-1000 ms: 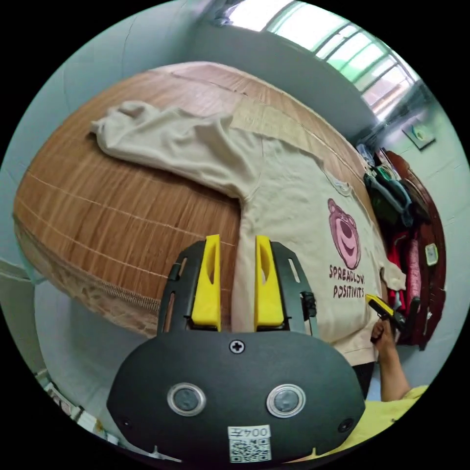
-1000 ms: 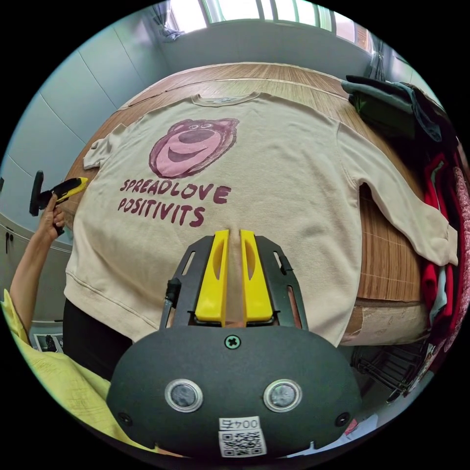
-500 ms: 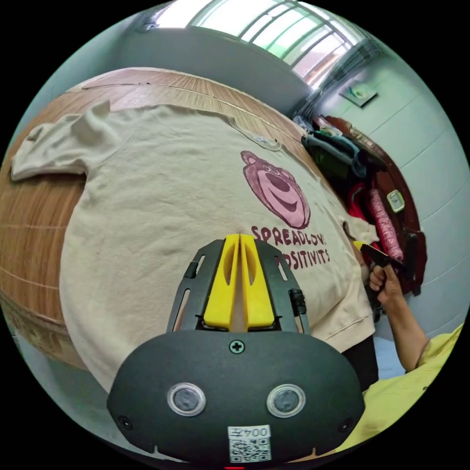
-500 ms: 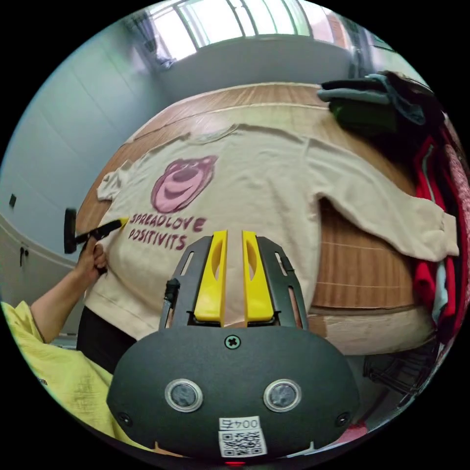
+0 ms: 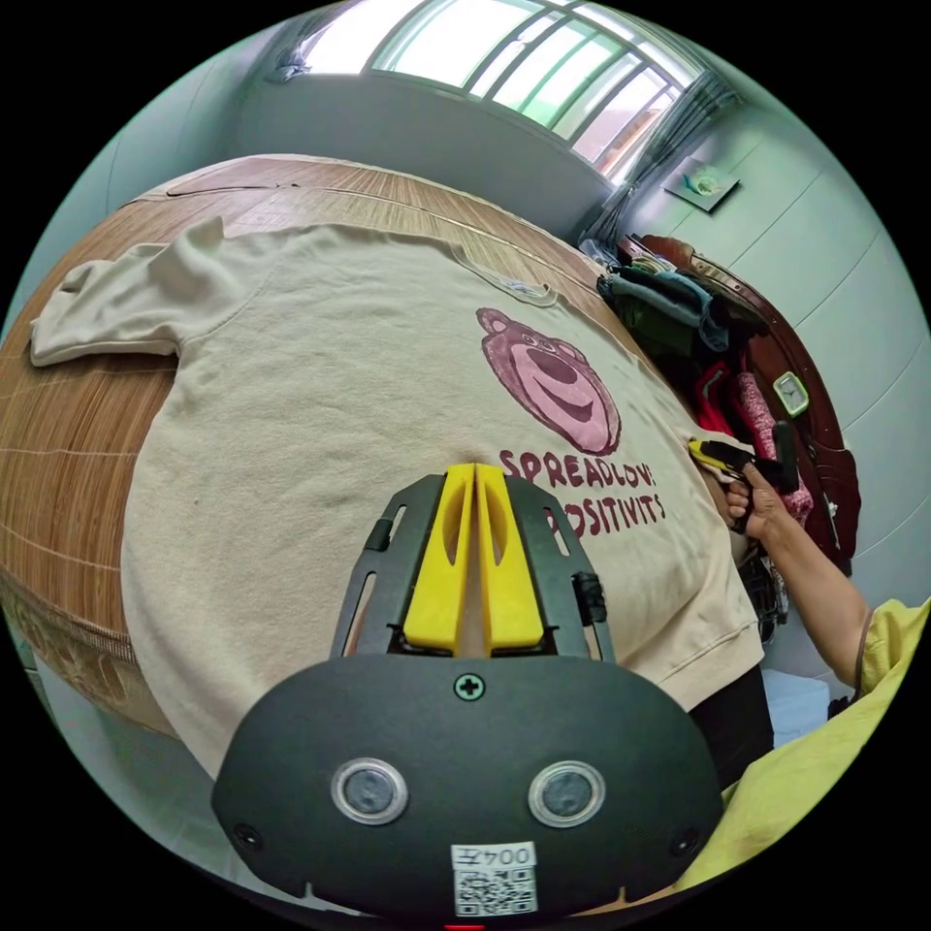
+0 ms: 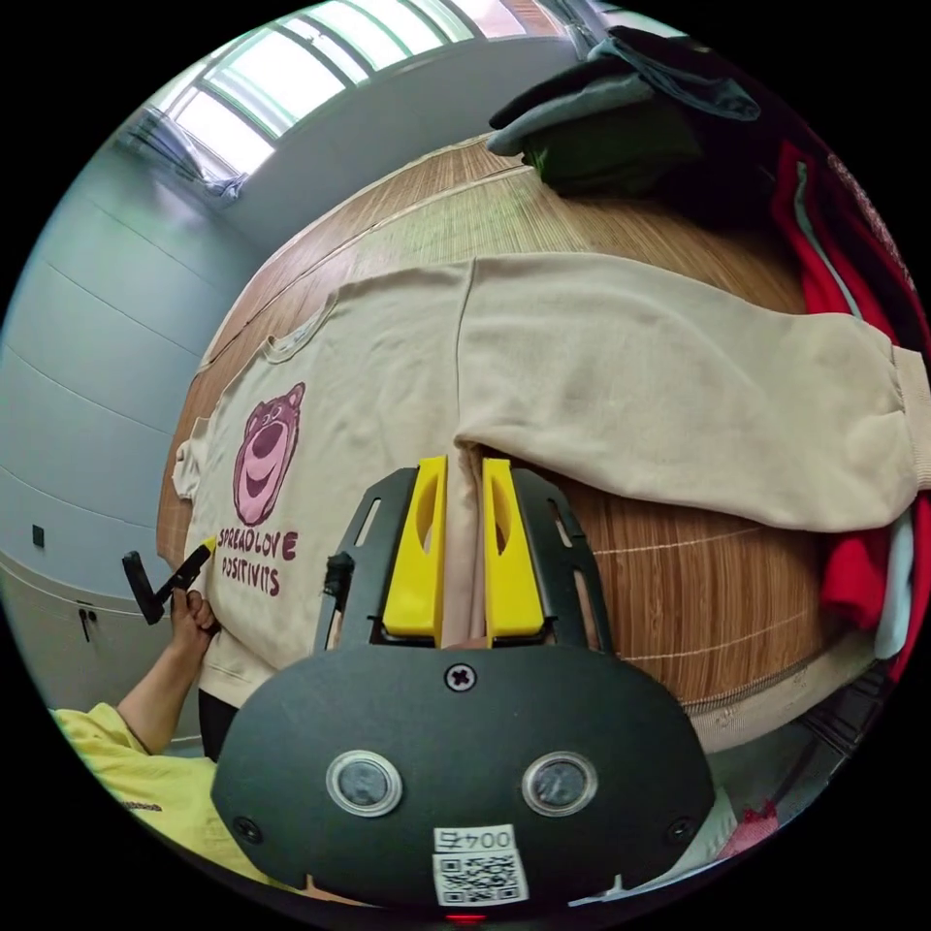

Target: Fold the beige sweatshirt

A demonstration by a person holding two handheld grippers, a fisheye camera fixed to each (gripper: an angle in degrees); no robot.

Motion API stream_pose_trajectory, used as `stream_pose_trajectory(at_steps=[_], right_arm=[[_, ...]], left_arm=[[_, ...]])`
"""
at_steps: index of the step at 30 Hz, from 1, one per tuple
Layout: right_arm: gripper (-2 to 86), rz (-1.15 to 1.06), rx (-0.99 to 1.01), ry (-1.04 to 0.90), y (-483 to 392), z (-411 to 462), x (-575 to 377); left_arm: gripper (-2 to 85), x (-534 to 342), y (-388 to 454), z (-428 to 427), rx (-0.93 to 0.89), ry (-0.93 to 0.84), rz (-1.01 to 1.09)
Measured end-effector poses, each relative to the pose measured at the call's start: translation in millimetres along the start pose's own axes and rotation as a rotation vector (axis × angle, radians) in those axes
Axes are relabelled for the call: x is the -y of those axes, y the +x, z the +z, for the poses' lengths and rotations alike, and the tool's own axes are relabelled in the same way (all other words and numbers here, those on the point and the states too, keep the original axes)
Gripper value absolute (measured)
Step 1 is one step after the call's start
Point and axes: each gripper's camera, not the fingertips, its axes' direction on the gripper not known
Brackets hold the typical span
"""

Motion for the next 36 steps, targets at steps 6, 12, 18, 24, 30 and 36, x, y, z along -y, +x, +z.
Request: stream_pose_trajectory(at_steps=[6,12,18,24,30,36], right_arm=[[5.7,-0.078,-0.092,-0.027,-23,12,0],[4.6,-0.175,-0.287,-0.031,-41,21,-2],[4.8,-0.237,-0.321,0.001,-49,30,-15],[7.8,-0.221,-0.3,0.033,-52,10,-41],[6.5,-0.352,-0.321,0.133,-103,0,-48],[8.2,-0.344,-0.351,0.009,-108,54,-29]], left_arm=[[0.8,-6,4,1,-0.004,0.003,-0.001],[0.8,-10,10,3,0.007,0.004,0.005],[0.8,-13,15,4,0.013,0.004,0.009],[0.7,-14,17,5,0.01,0.005,0.008],[0.7,-14,19,6,0.014,0.007,0.01],[0.8,-13,20,7,0.017,0.008,0.012]])
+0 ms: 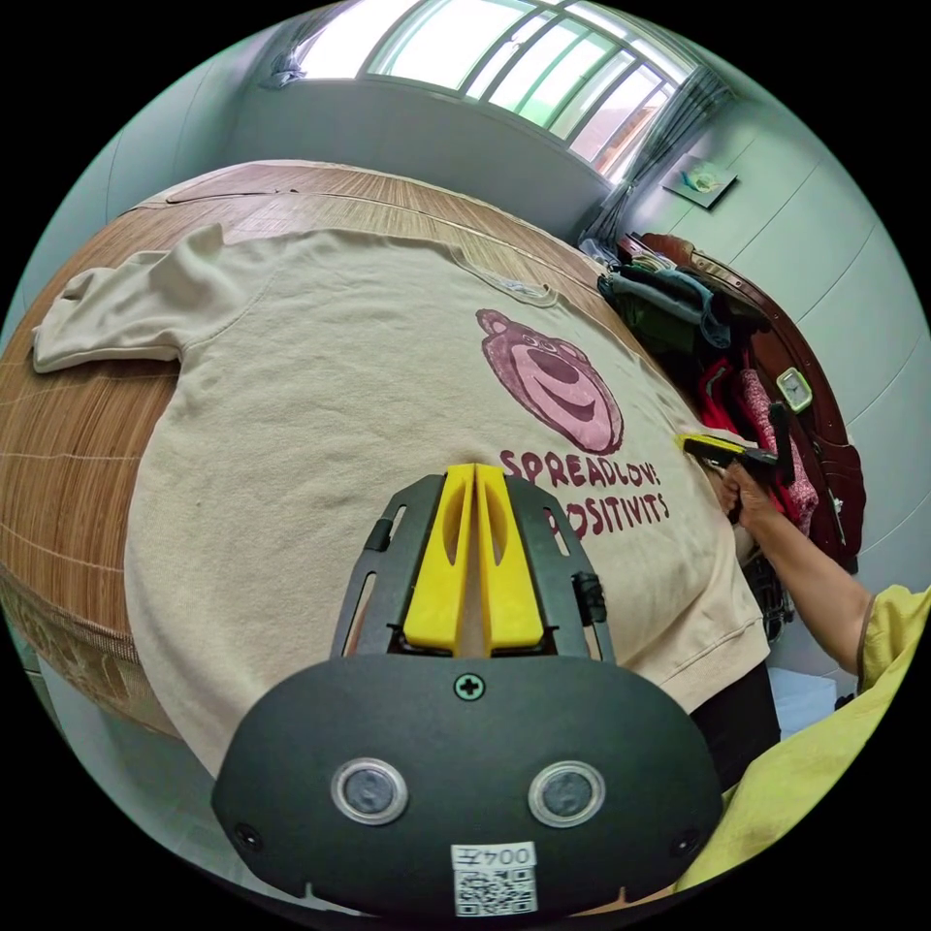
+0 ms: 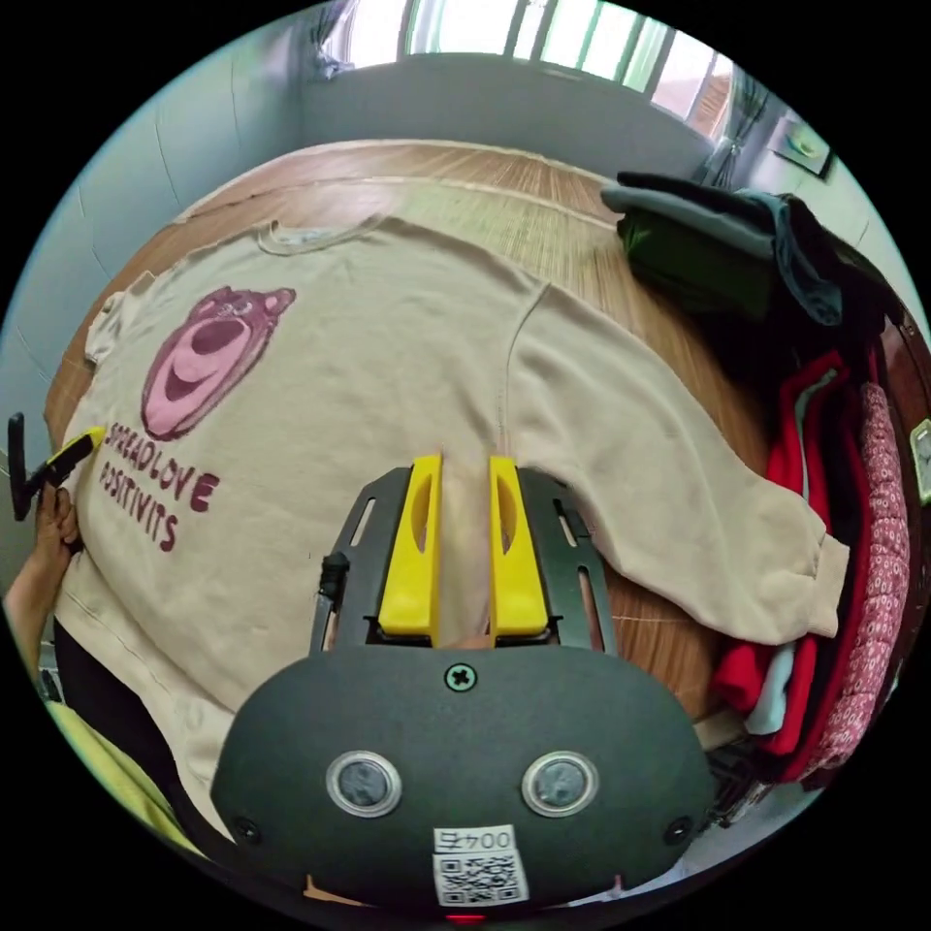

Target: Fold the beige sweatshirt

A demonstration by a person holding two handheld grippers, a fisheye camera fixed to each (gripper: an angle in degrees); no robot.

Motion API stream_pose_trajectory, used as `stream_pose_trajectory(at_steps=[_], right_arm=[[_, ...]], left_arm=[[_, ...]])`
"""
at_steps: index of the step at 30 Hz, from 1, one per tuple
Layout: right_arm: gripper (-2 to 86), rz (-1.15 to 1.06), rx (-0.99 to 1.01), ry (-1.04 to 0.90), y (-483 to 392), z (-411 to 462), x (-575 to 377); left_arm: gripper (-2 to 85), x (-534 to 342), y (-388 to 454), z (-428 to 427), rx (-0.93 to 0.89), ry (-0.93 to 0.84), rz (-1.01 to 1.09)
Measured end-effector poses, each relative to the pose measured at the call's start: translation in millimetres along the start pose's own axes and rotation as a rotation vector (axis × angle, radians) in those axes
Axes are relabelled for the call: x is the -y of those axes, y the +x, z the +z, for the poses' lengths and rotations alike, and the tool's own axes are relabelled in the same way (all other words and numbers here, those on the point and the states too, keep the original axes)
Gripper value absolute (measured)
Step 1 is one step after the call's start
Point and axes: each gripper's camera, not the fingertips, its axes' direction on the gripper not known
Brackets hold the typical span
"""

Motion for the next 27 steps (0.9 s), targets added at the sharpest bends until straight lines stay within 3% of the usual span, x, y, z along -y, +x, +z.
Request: stream_pose_trajectory(at_steps=[5,9,14,22,27], right_arm=[[6.9,0.067,0.113,0.017,22,-11,-5],[6.7,0.176,0.017,0.094,64,-44,-17],[10.0,0.399,-0.028,-0.028,164,-33,-25],[11.0,0.325,-0.049,-0.082,206,-4,-26],[11.0,0.314,0.037,-0.099,235,-5,-29]], left_arm=[[0.8,2,0,0,0.003,0.001,0.004],[0.8,4,-1,1,-0.003,0.002,0.001],[0.7,9,-2,1,0.002,0.003,0.005],[0.7,17,-4,1,0.009,0.003,0.008],[0.7,24,-7,1,0.003,0.004,0.004]])
